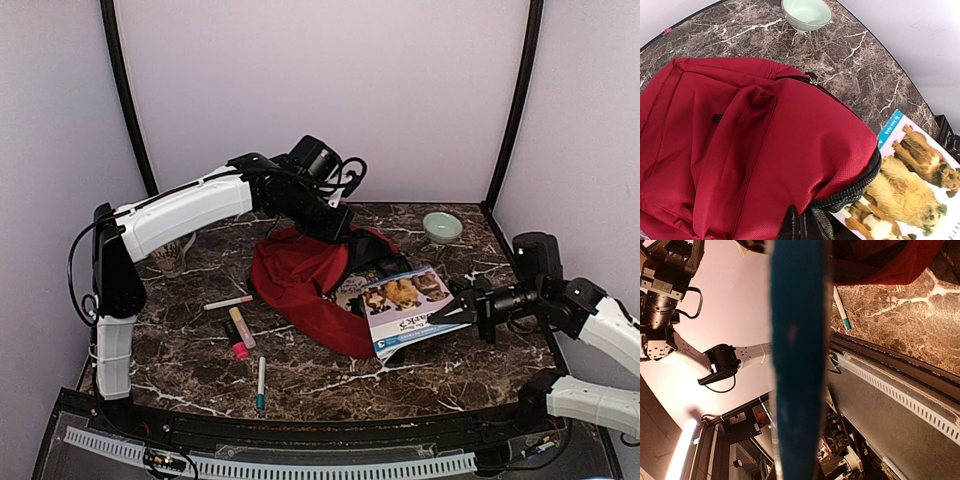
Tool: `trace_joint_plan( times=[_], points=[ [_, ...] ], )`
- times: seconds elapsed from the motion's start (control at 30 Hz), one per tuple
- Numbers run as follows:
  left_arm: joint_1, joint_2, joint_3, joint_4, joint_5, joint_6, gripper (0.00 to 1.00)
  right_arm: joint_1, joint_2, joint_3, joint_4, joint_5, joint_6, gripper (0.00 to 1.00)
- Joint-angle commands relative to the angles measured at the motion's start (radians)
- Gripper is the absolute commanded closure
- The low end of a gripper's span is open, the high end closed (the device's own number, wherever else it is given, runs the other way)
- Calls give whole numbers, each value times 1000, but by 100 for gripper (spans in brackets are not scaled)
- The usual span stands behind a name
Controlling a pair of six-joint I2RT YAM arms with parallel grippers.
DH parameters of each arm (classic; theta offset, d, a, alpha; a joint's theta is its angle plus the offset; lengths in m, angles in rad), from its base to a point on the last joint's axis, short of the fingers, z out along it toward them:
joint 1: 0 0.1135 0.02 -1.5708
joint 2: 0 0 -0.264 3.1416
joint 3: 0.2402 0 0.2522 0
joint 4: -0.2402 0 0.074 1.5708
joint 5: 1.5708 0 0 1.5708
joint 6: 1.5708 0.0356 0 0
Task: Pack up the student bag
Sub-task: Place the book in the largest pocket of the bag.
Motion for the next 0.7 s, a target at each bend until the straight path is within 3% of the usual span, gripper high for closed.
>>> trace_joint_plan(
  times=[0.0,0.67],
  points=[
    [4,-53,9,43,19,-19,100,17,55,-12,169,5,-7,100],
    [2,-106,-24,71,123,-25,100,34,402,49,291,-65,-225,100]
  ],
)
